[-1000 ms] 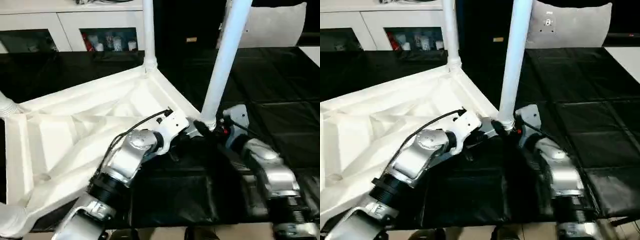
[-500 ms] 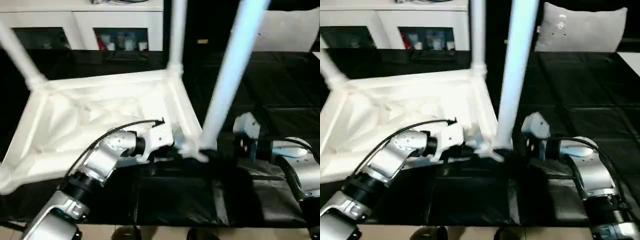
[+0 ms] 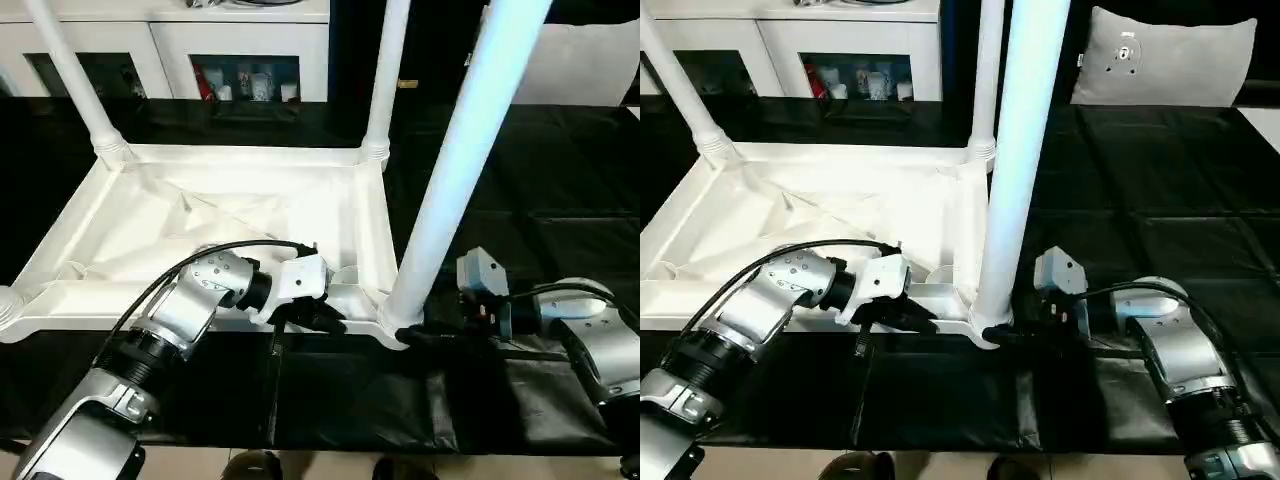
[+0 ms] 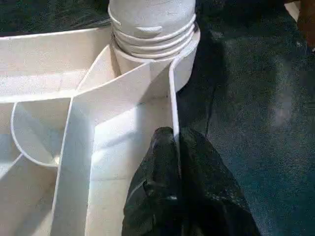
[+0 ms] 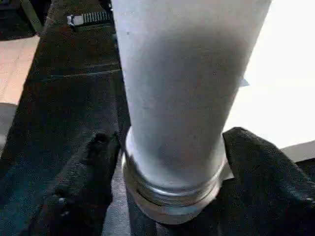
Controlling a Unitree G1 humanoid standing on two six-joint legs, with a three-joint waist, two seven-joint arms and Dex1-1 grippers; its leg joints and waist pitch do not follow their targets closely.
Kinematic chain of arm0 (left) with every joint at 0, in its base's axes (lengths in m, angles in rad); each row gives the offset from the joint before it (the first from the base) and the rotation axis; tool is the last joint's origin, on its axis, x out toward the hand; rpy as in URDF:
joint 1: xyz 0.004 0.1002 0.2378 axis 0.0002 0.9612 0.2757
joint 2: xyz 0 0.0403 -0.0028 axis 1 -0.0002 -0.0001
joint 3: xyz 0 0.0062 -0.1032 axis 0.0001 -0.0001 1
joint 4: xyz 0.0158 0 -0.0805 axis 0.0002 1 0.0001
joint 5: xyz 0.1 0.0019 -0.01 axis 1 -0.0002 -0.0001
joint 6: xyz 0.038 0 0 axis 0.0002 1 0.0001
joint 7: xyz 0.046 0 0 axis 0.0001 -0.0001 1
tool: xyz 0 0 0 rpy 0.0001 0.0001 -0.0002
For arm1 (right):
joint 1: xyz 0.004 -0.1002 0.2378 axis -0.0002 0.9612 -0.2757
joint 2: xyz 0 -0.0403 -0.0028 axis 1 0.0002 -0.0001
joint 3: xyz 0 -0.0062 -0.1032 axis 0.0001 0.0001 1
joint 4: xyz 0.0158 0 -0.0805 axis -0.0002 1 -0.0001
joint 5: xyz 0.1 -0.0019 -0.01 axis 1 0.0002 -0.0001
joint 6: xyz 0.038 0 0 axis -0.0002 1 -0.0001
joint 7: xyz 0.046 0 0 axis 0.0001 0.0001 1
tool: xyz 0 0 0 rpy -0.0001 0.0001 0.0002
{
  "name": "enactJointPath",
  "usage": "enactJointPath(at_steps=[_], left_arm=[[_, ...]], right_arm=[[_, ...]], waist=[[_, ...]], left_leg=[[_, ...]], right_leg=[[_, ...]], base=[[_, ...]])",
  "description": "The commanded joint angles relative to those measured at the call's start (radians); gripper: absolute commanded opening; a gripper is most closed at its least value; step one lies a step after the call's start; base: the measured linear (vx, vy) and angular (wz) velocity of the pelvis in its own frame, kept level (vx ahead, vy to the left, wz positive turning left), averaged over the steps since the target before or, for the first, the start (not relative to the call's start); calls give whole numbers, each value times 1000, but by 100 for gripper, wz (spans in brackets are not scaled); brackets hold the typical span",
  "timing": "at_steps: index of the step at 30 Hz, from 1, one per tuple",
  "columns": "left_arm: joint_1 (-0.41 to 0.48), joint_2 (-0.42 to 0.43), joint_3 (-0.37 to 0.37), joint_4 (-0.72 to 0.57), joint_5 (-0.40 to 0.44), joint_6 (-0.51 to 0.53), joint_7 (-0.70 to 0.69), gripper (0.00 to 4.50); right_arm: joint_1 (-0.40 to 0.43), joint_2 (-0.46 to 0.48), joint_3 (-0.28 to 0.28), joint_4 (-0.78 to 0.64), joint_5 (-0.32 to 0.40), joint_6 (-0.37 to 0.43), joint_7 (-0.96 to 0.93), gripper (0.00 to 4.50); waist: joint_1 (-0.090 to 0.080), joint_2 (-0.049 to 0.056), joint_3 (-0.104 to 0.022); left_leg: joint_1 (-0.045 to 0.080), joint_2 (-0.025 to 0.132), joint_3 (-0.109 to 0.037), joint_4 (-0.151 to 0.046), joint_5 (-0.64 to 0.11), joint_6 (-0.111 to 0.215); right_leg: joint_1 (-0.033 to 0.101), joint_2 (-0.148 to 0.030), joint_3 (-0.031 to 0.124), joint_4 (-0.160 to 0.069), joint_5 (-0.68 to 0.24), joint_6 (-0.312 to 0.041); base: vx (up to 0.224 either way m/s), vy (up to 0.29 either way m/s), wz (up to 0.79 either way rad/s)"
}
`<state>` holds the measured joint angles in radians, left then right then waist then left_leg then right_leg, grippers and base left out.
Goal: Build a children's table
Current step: Rotate leg to tighten
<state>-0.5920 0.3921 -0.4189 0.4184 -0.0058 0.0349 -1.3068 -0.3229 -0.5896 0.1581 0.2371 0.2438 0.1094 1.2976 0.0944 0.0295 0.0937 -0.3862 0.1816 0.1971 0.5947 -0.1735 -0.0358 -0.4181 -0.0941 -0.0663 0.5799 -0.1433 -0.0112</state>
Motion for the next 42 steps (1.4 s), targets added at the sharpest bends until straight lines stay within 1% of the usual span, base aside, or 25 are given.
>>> enactJointPath(at_steps=[1,7,10,12,14,17,18,19,20,21,22,24,25,26,27,29,30,32,33,35,36,38,39,41,42], left_arm=[[-34,-3,-12,-24,-12,-39,-46,0],[-36,-2,-9,-14,-14,-45,-51,0],[-34,-4,-6,-14,-16,-40,-47,0],[-33,-26,10,-16,-13,8,9,0],[-33,-35,17,-16,-12,28,32,0],[-19,-122,58,-63,-13,164,196,0],[-16,-136,62,-72,-12,185,220,0],[-10,-164,68,-89,-10,231,265,0],[-6,-183,71,-99,-8,262,293,0],[-5,-200,75,-105,-7,281,317,0],[-5,-213,78,-105,-4,293,337,0],[-19,-333,109,-81,14,364,509,0],[-19,-333,109,-81,14,364,509,0],[-35,-390,131,-56,27,374,603,0],[-51,-428,146,-34,38,369,672,0],[-60,-447,150,-27,51,369,718,0],[-65,-459,149,-29,67,363,750,0],[-63,-461,144,-37,69,363,745,0],[-60,-458,138,-44,75,365,738,0],[-53,-431,125,-51,97,358,716,0],[-51,-417,121,-52,107,354,708,0],[-49,-407,120,-51,111,352,703,0],[-47,-386,113,-46,114,345,694,0],[-46,-377,110,-45,113,339,685,0],[-42,-357,106,-44,112,325,664,0]], right_arm=[[-8,2,2,-13,16,10,23,327],[3,4,9,-22,29,23,30,275],[9,5,11,-28,35,31,31,266],[32,23,4,-61,71,86,20,262],[41,29,2,-75,82,109,13,262],[85,116,12,-118,58,194,-156,261],[87,134,13,-115,48,205,-193,261],[83,173,13,-99,27,222,-263,260],[79,197,13,-87,15,232,-306,260],[75,219,10,-77,6,240,-343,258],[69,234,5,-68,2,242,-367,257],[12,355,-38,15,-35,250,-568,257],[12,355,-38,15,-35,250,-568,257],[-19,407,-63,52,-60,250,-677,257],[-41,444,-86,80,-76,257,-763,257],[-51,462,-94,91,-84,256,-804,257],[-53,473,-95,94,-93,230,-818,313],[-50,481,-99,90,-98,212,-830,327],[-47,488,-105,86,-99,205,-843,337],[-31,485,-121,62,-93,193,-835,362],[-22,479,-132,52,-87,184,-826,370],[-18,471,-142,46,-81,173,-815,375],[-9,443,-156,35,-64,142,-784,396],[-6,430,-158,31,-60,131,-768,408],[-2,398,-159,27,-61,108,-726,415]], waist=[[-2,-17,-81],[0,-17,-79],[1,-17,-80],[1,-16,-79],[3,-16,-79],[6,-15,-76],[1,-16,-73],[-1,-11,-72],[-10,-14,-70],[-18,-17,-68],[-21,-17,-69],[-42,-14,-66],[-53,-19,-65],[-55,-20,-67],[-65,-17,-63],[-66,-21,-68],[-62,-20,-71],[-59,-19,-72],[-57,-19,-74],[-55,-16,-74],[-53,-13,-76],[-54,-13,-76],[-53,-12,-76],[-53,-12,-76],[-54,-13,-76]], left_leg=[[20,51,-19,-69,-206,89],[21,51,-19,-70,-208,88],[21,51,-19,-69,-202,90],[22,52,-18,-70,-203,91],[21,52,-19,-71,-204,88],[25,54,-19,-73,-219,74],[22,49,-24,-77,-247,54],[24,48,-25,-79,-260,46],[24,48,-26,-81,-277,30],[20,44,-30,-83,-296,23],[19,43,-30,-84,-301,22],[26,39,-31,-80,-343,9],[23,34,-34,-79,-349,8],[22,33,-34,-78,-345,9],[23,33,-33,-78,-349,12],[24,30,-33,-76,-344,15],[20,31,-31,-76,-317,36],[21,30,-27,-74,-301,52],[16,30,-27,-76,-283,61],[16,33,-27,-77,-273,65],[18,36,-27,-78,-268,66],[14,36,-27,-79,-264,69],[13,36,-27,-79,-267,71],[15,37,-26,-78,-274,72],[12,36,-26,-78,-274,74]], right_leg=[[53,-56,39,-56,-286,-236],[51,-55,39,-56,-283,-238],[52,-56,39,-55,-277,-240],[52,-55,40,-55,-275,-244],[53,-54,39,-55,-282,-242],[49,-56,42,-60,-308,-235],[51,-58,38,-66,-370,-218],[49,-58,37,-69,-393,-209],[47,-57,37,-73,-413,-200],[52,-58,33,-76,-451,-181],[53,-57,33,-78,-462,-173],[43,-57,30,-88,-513,-164],[45,-57,25,-95,-552,-145],[46,-56,24,-97,-560,-133],[38,-53,25,-101,-568,-128],[41,-52,23,-104,-569,-117],[41,-53,27,-103,-536,-115],[39,-51,29,-102,-505,-120],[43,-51,30,-98,-480,-125],[42,-50,31,-96,-457,-130],[42,-48,32,-91,-415,-145],[47,-48,32,-86,-380,-159],[48,-49,32,-84,-369,-166],[47,-49,33,-85,-367,-170],[50,-50,33,-84,-365,-172]], base=[[0,0,0],[0,0,0],[0,0,0],[0,0,0],[0,0,0],[0,0,0],[0,0,0],[0,0,0],[0,0,0],[0,0,0],[0,0,0],[0,0,0],[0,0,0],[0,0,0],[0,0,0],[0,0,0],[0,0,0],[0,0,0],[0,0,0],[0,0,0],[0,0,0],[0,0,0],[0,0,0],[0,0,0],[0,0,0]])
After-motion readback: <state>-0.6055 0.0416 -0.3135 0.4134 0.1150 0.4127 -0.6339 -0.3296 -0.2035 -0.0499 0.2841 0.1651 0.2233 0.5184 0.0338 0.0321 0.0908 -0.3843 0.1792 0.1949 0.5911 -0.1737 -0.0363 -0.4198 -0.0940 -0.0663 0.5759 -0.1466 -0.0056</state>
